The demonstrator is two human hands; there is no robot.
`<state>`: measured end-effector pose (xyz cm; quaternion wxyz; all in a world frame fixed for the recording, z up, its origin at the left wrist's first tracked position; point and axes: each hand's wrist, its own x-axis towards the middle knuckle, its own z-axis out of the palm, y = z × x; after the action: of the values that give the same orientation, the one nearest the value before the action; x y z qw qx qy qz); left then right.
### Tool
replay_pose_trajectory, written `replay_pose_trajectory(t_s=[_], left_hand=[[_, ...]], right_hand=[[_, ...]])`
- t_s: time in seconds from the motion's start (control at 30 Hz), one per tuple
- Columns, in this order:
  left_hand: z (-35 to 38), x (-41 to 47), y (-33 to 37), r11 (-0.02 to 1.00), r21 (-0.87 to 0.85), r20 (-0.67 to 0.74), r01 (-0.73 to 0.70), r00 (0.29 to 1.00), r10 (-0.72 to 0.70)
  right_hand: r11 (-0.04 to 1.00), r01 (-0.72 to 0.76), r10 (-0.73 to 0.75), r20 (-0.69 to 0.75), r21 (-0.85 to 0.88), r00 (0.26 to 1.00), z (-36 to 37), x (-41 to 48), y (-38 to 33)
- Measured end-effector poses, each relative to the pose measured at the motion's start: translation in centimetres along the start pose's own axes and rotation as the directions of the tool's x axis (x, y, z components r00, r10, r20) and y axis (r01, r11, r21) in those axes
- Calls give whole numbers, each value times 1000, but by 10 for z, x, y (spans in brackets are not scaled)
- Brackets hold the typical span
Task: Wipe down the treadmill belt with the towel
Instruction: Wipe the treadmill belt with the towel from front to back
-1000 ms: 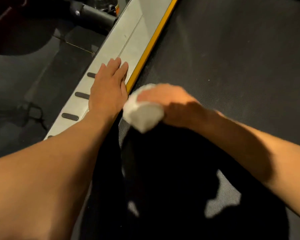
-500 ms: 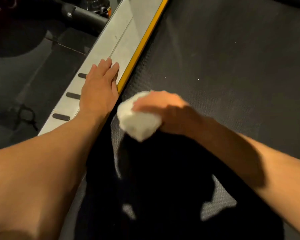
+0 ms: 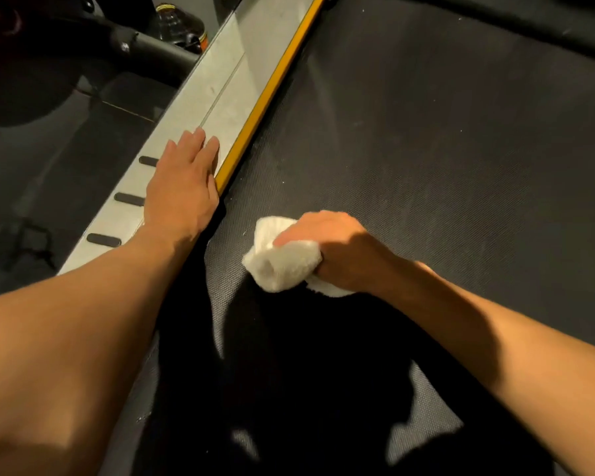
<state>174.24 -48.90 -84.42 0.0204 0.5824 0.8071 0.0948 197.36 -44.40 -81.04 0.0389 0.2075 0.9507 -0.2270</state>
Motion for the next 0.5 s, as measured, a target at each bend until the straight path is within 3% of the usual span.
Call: replay_pose_trajectory(t_s=[0.03, 0.13, 0.23, 0.33, 0.43, 0.5], left_hand=[[0, 0, 1, 1000, -2, 1, -5, 1000, 5], [-1, 2, 1, 1000, -11, 20, -15, 1000, 15], [-4, 3, 2, 999, -38, 37, -7, 999, 8], [-2, 4, 3, 999, -39, 33, -2, 999, 3], [-2, 3, 4, 998, -49, 33, 40, 999, -39], [-3, 2, 7, 996, -60, 58, 64, 996, -61]], right_hand=[[999, -41, 41, 10, -11, 999, -10, 4, 5], [925, -379, 366, -275, 8, 889, -43, 32, 60], [848, -527, 515, -326, 56, 793, -43, 46, 99], [910, -404, 415, -216, 95, 884, -9, 35, 62], [966, -70, 83, -44, 249, 996, 12, -2, -8], [949, 57, -28, -98, 311, 995, 23, -23, -23]])
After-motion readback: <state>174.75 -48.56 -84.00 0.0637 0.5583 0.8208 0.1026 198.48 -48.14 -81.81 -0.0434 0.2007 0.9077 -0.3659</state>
